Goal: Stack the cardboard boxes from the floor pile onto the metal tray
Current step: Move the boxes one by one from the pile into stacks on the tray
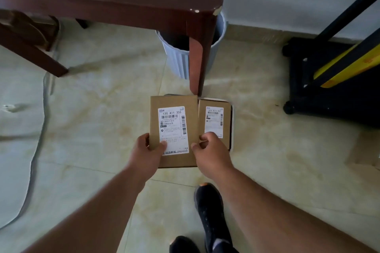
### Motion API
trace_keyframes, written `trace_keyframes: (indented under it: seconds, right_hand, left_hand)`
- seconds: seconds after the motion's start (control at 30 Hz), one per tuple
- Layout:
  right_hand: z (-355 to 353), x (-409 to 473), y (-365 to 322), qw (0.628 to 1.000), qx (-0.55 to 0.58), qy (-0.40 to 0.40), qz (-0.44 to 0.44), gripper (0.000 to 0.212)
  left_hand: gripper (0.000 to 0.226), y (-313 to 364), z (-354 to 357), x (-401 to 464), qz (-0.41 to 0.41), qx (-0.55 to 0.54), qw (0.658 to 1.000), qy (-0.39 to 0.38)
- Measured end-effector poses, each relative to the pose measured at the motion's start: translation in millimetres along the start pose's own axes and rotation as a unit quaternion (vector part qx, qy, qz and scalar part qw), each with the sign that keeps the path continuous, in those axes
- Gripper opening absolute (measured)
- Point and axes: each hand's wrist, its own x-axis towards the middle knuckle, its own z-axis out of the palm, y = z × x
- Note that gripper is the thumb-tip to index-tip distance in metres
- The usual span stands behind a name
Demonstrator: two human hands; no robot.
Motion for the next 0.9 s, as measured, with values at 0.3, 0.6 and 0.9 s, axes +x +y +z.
trace_keyframes:
  seconds: [0.3, 0.6, 0.9]
  right_hand:
    - [34, 82, 8, 0.999, -0.052, 0.014, -0.010, 0.014]
    - [50, 141, 7, 0.993, -0.109, -0.024, 0.040, 0.021]
    - [57, 169, 11, 0.984, -0.137, -0.082, 0.084, 0.019]
  left_hand:
    - [0.041, -11, 19, 94, -0.007, 0.031, 0.999, 0.006]
    - [0.043, -29, 43, 157, -0.028, 0.042, 0.999, 0.011]
    - [0.045, -46, 56, 185, -0.036, 0.059, 0.998, 0.007]
